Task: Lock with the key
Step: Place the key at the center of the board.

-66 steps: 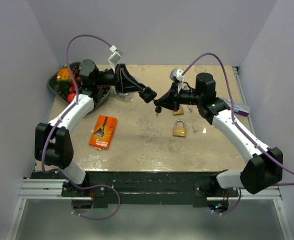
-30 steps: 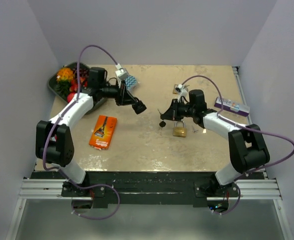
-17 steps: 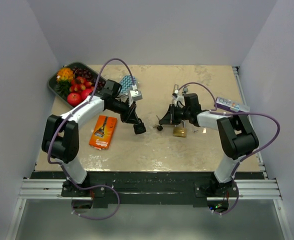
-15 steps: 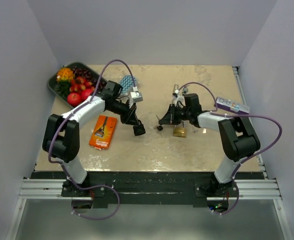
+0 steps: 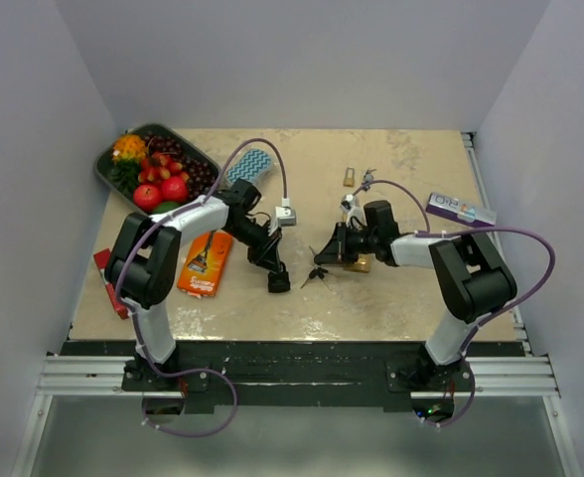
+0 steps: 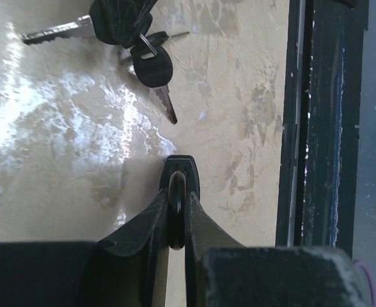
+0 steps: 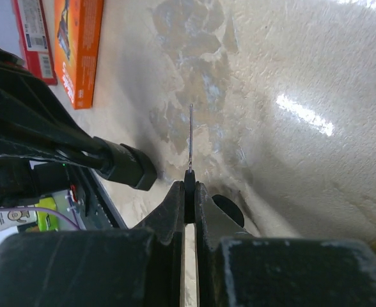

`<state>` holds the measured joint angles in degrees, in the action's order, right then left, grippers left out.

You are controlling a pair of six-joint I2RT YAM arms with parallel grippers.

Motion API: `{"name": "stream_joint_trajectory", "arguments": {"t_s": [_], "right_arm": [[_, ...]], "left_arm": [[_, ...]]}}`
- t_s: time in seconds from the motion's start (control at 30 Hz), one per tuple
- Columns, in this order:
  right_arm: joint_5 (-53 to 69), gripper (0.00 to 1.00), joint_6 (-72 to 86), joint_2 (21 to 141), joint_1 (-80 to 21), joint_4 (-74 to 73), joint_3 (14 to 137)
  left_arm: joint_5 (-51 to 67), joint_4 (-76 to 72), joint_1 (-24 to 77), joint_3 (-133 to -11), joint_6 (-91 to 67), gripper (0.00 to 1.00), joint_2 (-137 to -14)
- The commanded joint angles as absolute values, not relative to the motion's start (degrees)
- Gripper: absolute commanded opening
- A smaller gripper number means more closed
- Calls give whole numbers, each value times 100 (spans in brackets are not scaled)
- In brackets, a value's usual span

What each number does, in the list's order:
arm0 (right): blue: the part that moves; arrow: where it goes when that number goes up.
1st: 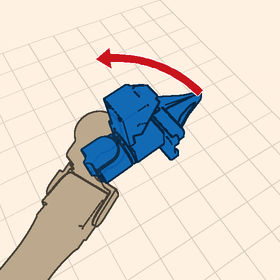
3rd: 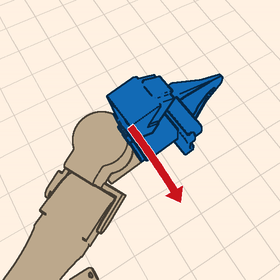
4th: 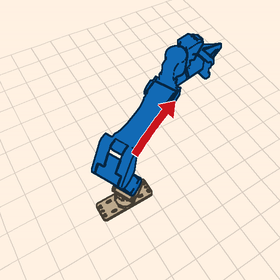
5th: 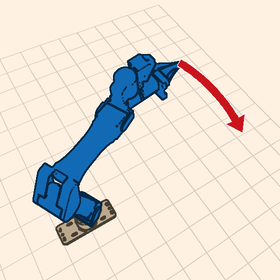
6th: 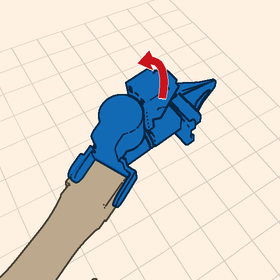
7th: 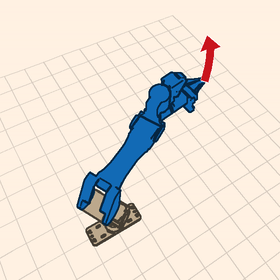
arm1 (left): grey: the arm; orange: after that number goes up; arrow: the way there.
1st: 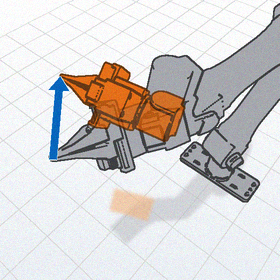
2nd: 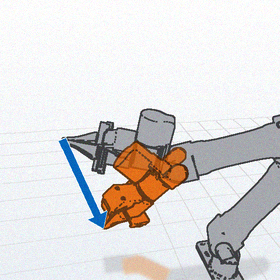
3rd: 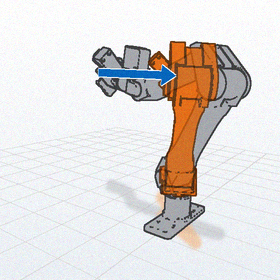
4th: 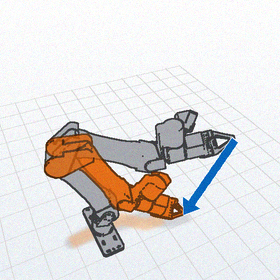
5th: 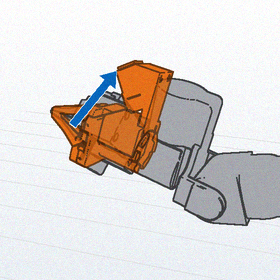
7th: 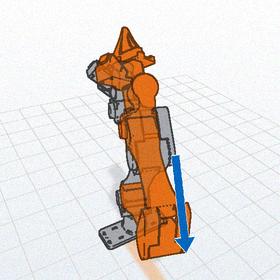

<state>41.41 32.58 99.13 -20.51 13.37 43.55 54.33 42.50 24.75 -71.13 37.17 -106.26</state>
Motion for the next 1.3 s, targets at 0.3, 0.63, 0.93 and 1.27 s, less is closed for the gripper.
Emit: {"name": "stream_joint_trajectory", "arguments": {"t_s": [0.3, 0.63, 0.93, 1.27], "right_arm": [[3938, 0, 3270, 10406, -2100, 1802, 4693], [3902, 0, 3366, 10476, -2136, 1855, 4728], [3920, 0, 3375, 10521, -2162, 1828, 4764], [3929, 6, 3410, 10494, -2171, 1828, 4763]], "left_arm": [[5371, 3648, 2584, -7594, 3279, 0, -11443], [4984, 3551, 2584, -8068, 3270, 8, -11970], [4685, 3709, 2584, -8533, 3507, 33, -12357], [4500, 3876, 2619, -8982, 3674, 46, -12463]]}}
